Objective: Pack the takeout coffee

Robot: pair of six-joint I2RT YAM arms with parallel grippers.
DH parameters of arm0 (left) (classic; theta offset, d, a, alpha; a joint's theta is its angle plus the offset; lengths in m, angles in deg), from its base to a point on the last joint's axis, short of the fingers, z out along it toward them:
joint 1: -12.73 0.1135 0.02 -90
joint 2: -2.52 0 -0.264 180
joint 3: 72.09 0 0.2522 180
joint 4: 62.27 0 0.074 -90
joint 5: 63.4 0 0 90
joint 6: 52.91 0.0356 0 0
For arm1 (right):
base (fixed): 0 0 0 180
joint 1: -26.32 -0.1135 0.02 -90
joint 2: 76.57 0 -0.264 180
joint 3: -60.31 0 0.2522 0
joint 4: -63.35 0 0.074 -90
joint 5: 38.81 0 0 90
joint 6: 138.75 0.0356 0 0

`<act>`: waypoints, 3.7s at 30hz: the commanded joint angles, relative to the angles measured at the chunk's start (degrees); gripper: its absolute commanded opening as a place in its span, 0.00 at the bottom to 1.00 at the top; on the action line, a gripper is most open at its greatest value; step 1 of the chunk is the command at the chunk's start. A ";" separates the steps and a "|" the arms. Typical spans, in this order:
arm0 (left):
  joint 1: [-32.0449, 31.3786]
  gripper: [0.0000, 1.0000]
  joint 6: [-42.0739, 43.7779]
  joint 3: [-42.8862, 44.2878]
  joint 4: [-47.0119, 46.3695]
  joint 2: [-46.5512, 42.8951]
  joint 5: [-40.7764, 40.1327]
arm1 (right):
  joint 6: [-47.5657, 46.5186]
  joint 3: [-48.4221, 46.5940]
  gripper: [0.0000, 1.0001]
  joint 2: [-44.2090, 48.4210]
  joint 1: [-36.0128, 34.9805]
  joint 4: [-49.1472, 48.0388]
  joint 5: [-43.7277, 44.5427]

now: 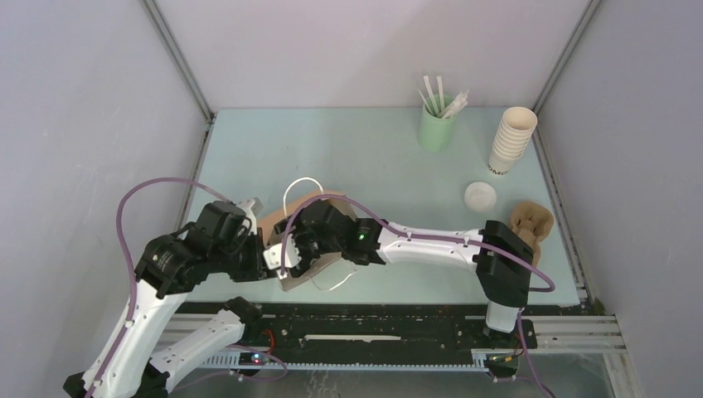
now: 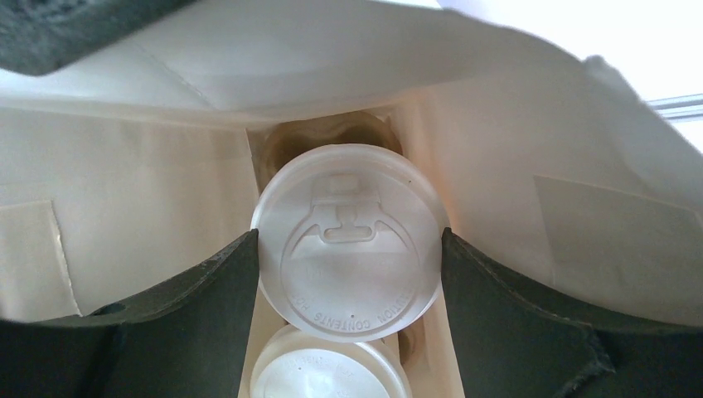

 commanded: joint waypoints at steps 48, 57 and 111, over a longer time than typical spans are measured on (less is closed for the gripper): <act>0.37 0.00 0.09 -0.66 1.36 0.66 1.19 | 1.97 4.18 0.48 -5.31 -0.07 -12.69 7.43; 0.37 0.00 0.34 -0.89 1.43 0.58 1.61 | 8.67 -1.80 0.47 -6.69 -2.33 -5.30 19.34; 0.37 0.00 0.57 -2.33 -1.62 0.47 2.09 | 25.46 -9.29 0.44 -4.21 -6.19 4.81 25.65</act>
